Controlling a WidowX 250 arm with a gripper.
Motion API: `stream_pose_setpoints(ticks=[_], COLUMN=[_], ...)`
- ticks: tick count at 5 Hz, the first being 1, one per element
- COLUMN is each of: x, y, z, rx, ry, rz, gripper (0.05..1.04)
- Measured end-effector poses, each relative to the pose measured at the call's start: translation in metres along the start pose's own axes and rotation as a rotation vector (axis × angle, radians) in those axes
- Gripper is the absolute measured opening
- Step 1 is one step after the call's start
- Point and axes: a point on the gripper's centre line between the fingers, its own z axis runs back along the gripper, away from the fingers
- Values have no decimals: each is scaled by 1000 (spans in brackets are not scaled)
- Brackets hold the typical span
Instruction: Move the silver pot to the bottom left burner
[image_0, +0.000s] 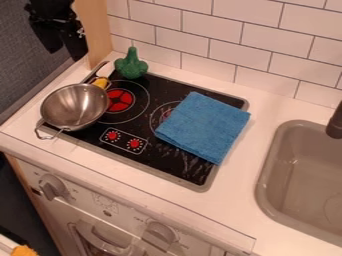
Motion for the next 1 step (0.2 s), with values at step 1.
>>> stream_pose_setpoints(ticks=[1], x=[0], y=[0], z=[0], rx=[0], ry=[0], rz=[0], gripper=[1001])
